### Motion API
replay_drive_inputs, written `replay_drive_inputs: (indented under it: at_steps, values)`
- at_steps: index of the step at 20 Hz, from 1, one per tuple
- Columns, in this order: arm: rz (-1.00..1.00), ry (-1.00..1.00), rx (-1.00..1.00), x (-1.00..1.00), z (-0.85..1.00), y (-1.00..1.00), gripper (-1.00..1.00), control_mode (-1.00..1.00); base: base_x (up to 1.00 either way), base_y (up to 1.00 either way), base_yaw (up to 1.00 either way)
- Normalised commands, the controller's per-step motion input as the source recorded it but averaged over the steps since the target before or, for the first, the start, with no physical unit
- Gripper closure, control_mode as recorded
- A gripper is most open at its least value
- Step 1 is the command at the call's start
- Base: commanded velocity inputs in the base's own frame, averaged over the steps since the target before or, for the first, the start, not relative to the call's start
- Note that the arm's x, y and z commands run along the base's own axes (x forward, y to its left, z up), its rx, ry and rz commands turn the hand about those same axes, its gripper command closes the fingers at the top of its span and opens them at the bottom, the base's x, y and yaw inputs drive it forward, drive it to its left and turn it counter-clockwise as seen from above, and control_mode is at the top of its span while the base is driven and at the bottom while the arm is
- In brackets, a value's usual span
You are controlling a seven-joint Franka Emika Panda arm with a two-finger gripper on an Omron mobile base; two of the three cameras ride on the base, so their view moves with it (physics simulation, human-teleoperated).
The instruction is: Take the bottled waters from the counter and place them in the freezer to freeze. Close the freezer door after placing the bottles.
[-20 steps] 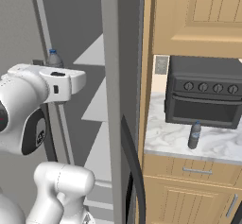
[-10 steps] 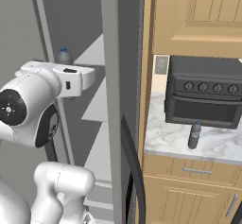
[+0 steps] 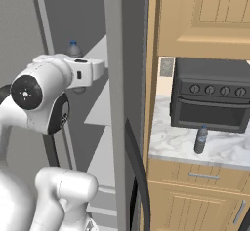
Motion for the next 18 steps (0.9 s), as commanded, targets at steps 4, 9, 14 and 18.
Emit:
replay_drive_inputs:
  at_steps: [4,9,14,18]
  values:
    - [0.00,0.00,-0.02,0.49,0.00,-0.03,1.00,-1.00,0.00,0.00,0.00]
    - [0.00,0.02,-0.01,0.47,0.01,-0.15,1.00,-1.00,0.00,0.00,0.00]
    - [0.00,0.08,0.00,0.27,0.18,0.00,1.00,-1.00,0.00,0.00,0.00]
    - [0.00,0.09,0.00,0.33,0.29,0.00,1.00,-1.00,0.00,0.00,0.00]
